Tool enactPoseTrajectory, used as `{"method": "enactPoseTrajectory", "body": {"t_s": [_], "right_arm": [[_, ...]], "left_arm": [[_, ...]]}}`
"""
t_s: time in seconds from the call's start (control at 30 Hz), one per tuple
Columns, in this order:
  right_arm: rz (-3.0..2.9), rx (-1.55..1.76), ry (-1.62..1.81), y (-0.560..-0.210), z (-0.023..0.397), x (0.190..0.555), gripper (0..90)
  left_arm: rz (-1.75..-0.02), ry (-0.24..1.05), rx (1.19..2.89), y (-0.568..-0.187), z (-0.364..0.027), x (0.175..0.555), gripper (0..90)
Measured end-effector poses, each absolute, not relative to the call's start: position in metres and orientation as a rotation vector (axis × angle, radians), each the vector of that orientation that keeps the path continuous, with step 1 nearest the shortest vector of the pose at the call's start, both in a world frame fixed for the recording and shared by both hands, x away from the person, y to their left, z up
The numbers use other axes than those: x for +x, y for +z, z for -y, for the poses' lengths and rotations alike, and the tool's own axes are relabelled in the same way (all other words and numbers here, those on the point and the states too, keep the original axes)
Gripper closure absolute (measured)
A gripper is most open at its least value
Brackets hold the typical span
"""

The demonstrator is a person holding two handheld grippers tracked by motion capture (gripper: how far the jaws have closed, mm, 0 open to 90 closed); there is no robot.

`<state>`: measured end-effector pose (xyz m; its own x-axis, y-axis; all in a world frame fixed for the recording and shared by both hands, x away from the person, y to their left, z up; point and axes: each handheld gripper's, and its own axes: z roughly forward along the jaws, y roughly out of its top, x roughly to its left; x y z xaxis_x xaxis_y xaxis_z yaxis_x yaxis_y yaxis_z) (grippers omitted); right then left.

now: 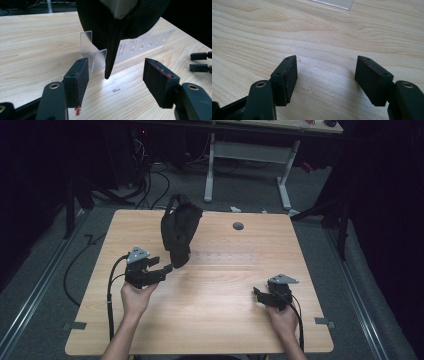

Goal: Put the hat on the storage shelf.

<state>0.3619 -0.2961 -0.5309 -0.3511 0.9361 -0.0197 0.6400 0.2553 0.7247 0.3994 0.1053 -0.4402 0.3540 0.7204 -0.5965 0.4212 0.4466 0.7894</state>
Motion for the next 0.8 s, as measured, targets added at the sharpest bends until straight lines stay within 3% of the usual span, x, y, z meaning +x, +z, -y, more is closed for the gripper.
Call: {"method": "enactPoseTrajectory", "body": {"t_s": [0.8], "right_arm": [[-2.082,1.429,0.877,-0.531,0.296,0.362,34.7]], "left_arm": [[-1.304,0.266,1.173,-0.460,-0.118,0.376,36.6]]}}
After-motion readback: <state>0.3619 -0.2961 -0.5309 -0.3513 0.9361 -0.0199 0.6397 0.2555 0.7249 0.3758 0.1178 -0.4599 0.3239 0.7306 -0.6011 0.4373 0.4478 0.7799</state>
